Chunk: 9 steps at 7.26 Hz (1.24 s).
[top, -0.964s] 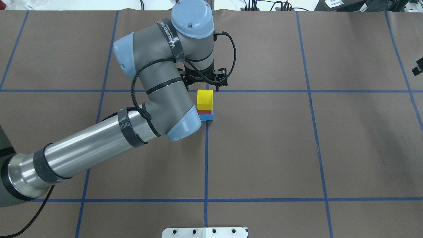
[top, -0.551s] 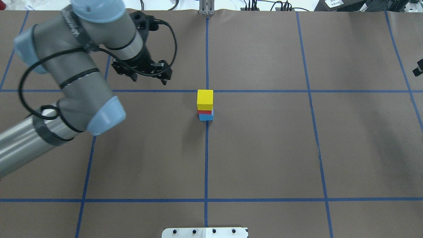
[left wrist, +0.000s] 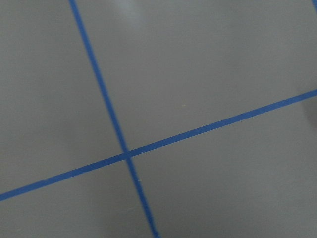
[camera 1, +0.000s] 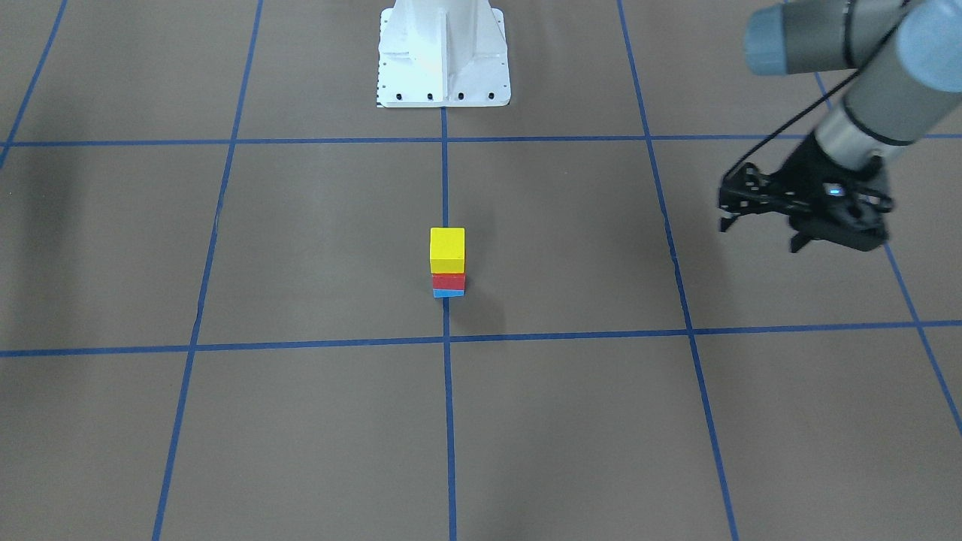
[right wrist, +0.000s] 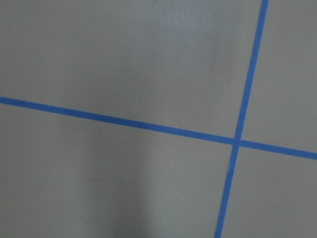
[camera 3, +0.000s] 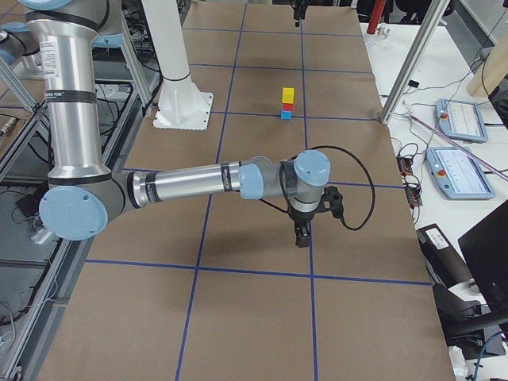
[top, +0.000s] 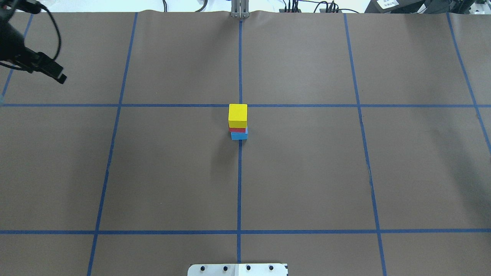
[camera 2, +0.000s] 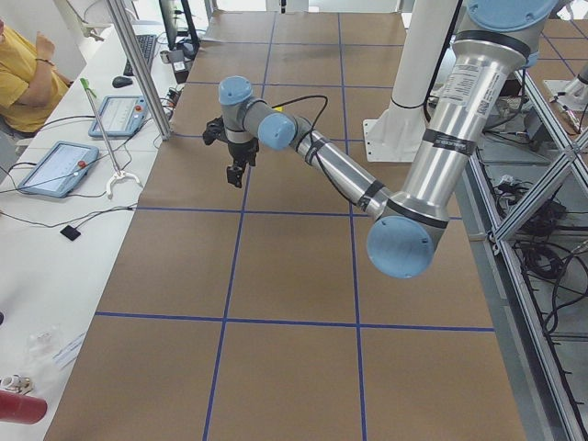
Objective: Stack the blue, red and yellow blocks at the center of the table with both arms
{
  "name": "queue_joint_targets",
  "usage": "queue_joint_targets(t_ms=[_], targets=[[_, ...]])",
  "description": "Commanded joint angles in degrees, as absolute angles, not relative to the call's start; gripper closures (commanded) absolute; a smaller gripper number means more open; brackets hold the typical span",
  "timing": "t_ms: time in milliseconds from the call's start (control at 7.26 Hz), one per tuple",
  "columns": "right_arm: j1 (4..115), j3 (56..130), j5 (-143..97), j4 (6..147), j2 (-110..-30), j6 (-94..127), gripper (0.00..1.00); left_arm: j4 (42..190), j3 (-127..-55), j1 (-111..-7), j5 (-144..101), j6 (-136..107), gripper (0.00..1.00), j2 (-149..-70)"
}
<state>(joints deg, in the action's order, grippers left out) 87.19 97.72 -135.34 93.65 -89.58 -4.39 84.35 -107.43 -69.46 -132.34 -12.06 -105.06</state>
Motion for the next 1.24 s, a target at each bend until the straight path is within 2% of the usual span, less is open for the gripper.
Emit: queue_joint_targets(t_ms=[0, 138, 413, 551, 826, 1102], targets=[[93.4, 97.7, -136.1, 93.8, -94.0, -9.6, 0.0, 85.2, -107.1, -78.2, -134.5, 2.0, 0.01, -95.3], [94.1, 97.7, -135.8, 94.0, -94.2, -9.6, 0.0, 85.3, -106.5, -82.1, -134.0, 3.5, 0.01, -89.7], [94.0, 97.6, -135.4, 94.0, -93.9, -7.7, 0.0, 86.6, -99.3, -84.8, -134.2, 3.4, 0.01, -87.2], [93.8, 97.8, -135.7, 93.9, -93.4, -5.5, 0.0, 87.3, -98.7, -85.0, -134.3, 2.7, 0.01, -87.1], [92.6, 97.9, -135.4, 93.8, -92.7, -3.4, 0.0, 95.0, -99.4, -89.8, -136.0, 2.6, 0.01, -80.3], [91.8, 97.9, -135.4, 93.7, -92.4, -3.3, 0.0, 95.6, -99.7, -91.8, -138.3, 2.4, 0.01, -79.3]])
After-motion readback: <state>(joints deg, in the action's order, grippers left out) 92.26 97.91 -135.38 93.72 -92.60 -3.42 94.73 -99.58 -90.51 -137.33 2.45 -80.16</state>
